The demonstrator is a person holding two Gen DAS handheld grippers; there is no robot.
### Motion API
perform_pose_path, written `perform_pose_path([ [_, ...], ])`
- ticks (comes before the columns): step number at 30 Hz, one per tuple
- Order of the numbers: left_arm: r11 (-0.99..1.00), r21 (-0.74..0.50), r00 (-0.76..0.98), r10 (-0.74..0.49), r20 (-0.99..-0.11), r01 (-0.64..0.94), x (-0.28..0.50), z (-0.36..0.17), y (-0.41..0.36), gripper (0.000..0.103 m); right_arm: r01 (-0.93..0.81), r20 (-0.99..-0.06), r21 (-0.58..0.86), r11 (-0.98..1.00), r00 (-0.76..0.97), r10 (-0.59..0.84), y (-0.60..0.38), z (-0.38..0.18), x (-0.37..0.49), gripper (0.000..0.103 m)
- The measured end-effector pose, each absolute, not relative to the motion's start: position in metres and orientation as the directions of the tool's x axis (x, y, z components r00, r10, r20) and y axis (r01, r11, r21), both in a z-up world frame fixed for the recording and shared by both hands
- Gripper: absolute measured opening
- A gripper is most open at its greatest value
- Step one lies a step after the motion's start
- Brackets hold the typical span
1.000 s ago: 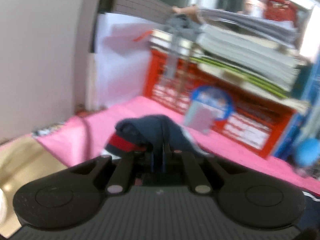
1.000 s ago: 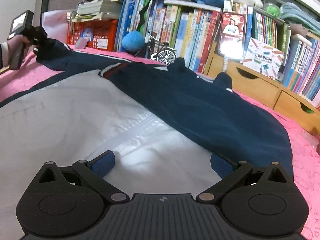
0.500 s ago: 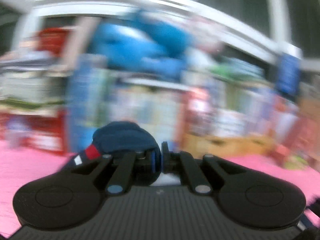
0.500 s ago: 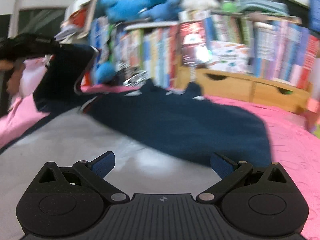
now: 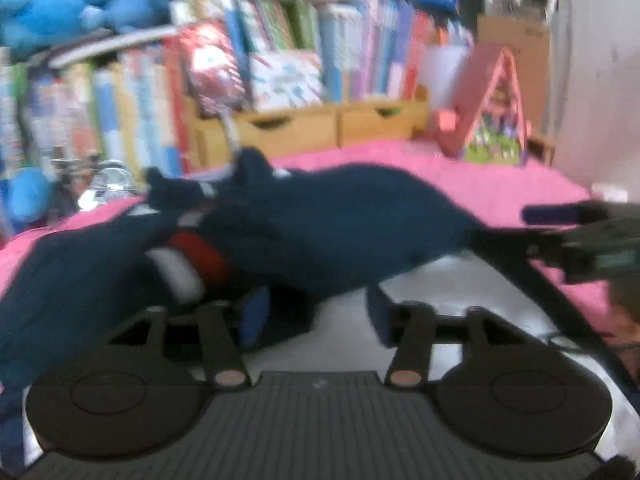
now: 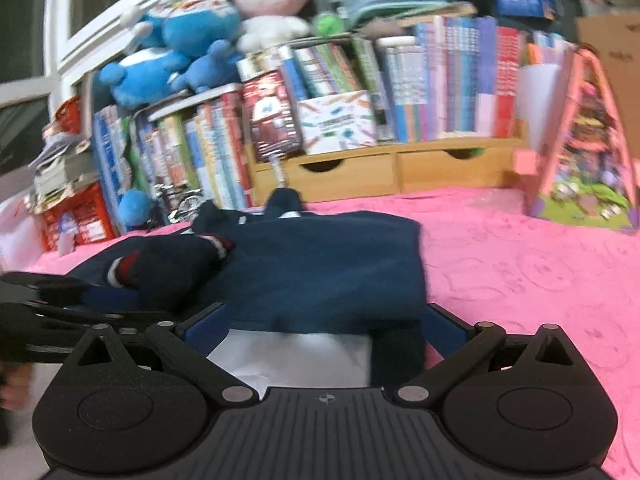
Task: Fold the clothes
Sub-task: 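Fold the held navy sleeve across the jacket front with the left gripper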
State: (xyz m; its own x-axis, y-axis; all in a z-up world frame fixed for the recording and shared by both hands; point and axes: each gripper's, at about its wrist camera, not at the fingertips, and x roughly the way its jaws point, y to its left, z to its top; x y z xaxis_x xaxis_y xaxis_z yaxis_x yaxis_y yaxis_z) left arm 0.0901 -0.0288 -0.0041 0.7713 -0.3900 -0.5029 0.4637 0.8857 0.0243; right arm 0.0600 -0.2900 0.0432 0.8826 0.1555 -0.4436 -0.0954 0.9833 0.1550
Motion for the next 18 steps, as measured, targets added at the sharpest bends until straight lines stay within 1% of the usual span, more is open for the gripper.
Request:
perform_pose_path([
  [1, 0.895, 0.023, 0.790, -0.381, -0.481, 0.445, 0.081, 0.001, -0.018, 0.060, -0.116, -0.444, 0.135, 0.984, 0.881, 0.165, -0.281, 0.045, 0.063, 0.103],
  [3, 0.928, 0.022, 0.823, -0.319, -0.470, 0.372, 0.081, 0.003, 0.005, 0.071, -0.165, -0.444, 0.086, 0.983, 0.877, 0.186, -0.257, 0.050, 0.070, 0.103],
  [4, 0.944, 0.023, 0.838, -0.282, -0.468, 0.330, 0.084, 0.002, 0.017, 0.073, -0.193, -0.444, 0.055, 0.980, 0.874, 0.197, -0.242, 0.051, 0.076, 0.103],
  [7, 0.979, 0.023, 0.870, -0.168, -0.463, 0.201, 0.091, 0.000, 0.051, 0.073, -0.280, -0.459, -0.032, 0.959, 0.857, 0.235, -0.192, 0.053, 0.095, 0.103],
  [11, 0.999, 0.022, 0.890, -0.010, -0.456, 0.023, 0.101, -0.002, 0.097, 0.071, -0.350, -0.521, -0.093, 0.932, 0.815, 0.254, -0.123, 0.053, 0.129, 0.103],
  [13, 1.000, 0.005, 0.888, -0.003, -0.460, 0.006, 0.102, -0.006, 0.104, 0.071, -0.355, -0.553, -0.155, 0.922, 0.805, 0.217, -0.104, 0.046, 0.145, 0.102],
  [15, 1.000, 0.017, 0.886, -0.008, -0.464, 0.018, 0.101, -0.012, 0.104, 0.071, -0.348, -0.570, -0.208, 0.914, 0.803, 0.176, -0.094, 0.041, 0.157, 0.089],
  [16, 0.999, 0.029, 0.885, -0.006, -0.465, 0.022, 0.102, -0.014, 0.104, 0.071, -0.344, -0.575, -0.206, 0.916, 0.800, 0.171, -0.097, 0.041, 0.160, 0.068],
  [17, 0.999, 0.044, 0.885, -0.003, -0.466, 0.027, 0.101, -0.016, 0.105, 0.071, -0.342, -0.585, -0.171, 0.924, 0.790, 0.184, -0.105, 0.044, 0.162, 0.058],
  [18, 0.998, 0.057, 0.883, -0.001, -0.469, 0.032, 0.101, -0.019, 0.106, 0.071, -0.328, -0.588, -0.135, 0.935, 0.786, 0.190, -0.115, 0.048, 0.164, 0.058],
])
